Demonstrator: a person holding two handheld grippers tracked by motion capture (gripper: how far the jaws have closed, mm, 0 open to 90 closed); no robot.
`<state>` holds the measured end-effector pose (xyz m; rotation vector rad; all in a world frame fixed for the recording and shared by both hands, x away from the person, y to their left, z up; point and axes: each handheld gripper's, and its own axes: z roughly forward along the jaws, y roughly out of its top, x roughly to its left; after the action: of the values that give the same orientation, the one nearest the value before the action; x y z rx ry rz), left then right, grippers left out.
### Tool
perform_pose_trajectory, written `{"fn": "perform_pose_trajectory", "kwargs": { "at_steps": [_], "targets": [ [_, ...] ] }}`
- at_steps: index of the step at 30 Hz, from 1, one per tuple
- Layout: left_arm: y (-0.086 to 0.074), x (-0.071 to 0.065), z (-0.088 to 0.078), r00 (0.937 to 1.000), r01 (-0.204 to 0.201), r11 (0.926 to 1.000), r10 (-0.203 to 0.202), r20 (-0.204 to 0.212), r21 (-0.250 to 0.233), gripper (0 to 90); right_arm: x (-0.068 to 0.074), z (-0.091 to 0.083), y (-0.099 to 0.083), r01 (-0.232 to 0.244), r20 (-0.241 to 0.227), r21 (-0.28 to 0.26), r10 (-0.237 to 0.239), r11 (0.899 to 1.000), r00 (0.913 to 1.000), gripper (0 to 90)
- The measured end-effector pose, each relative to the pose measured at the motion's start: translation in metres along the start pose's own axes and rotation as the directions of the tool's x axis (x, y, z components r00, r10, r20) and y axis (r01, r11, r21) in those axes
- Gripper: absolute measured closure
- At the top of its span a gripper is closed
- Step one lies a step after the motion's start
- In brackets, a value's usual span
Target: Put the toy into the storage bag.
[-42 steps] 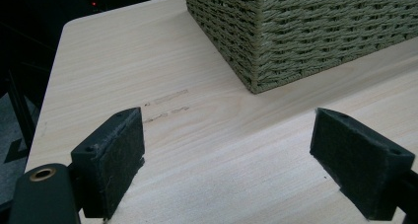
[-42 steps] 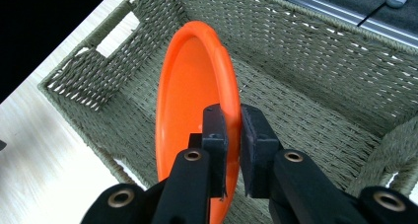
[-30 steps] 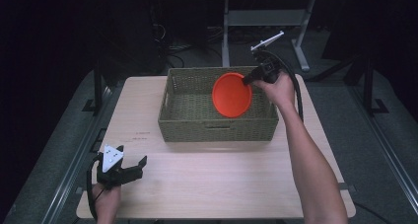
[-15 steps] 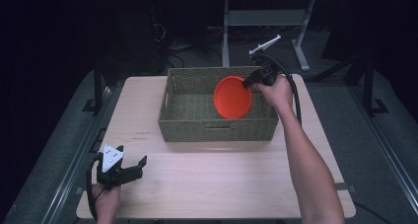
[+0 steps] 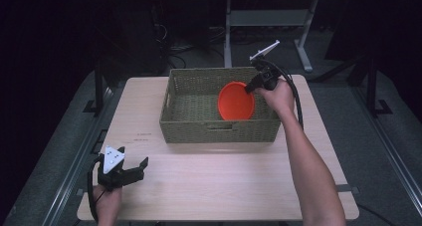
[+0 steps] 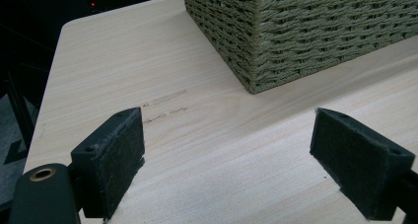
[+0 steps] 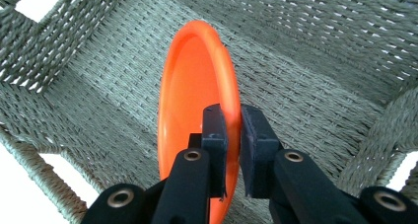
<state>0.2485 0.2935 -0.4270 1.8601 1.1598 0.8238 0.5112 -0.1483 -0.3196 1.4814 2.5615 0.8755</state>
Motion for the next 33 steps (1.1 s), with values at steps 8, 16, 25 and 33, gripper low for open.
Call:
{"fn": "perform_pose_trajectory", "kwargs": {
  "at_steps": [8,16,25,33],
  "targets": [
    [0.000,0.000,0.000,1.0000,0.000,1.0000,0.000,0.000,-0.001,12.8,0.004,0.009,0.000,0.004,0.012,0.032,-0.005,0.999,0.9999,81.8],
    [0.000,-0.001,0.000,1.0000,-0.001,1.0000,0.001,0.003,0.000,12.8,0.003,0.019,-0.004,0.001,0.013,0.049,-0.001,0.999,0.9999,81.7],
    [0.000,-0.001,0.000,1.0000,0.000,1.0000,0.000,0.002,-0.004,12.8,-0.001,0.024,-0.008,-0.009,0.005,0.062,0.009,0.998,0.9999,81.1],
    [0.000,-0.002,0.000,1.0000,-0.002,1.0000,0.002,0.002,-0.005,12.8,-0.003,0.023,-0.008,-0.019,-0.002,0.068,0.020,0.997,0.9998,73.4]
  ]
}}
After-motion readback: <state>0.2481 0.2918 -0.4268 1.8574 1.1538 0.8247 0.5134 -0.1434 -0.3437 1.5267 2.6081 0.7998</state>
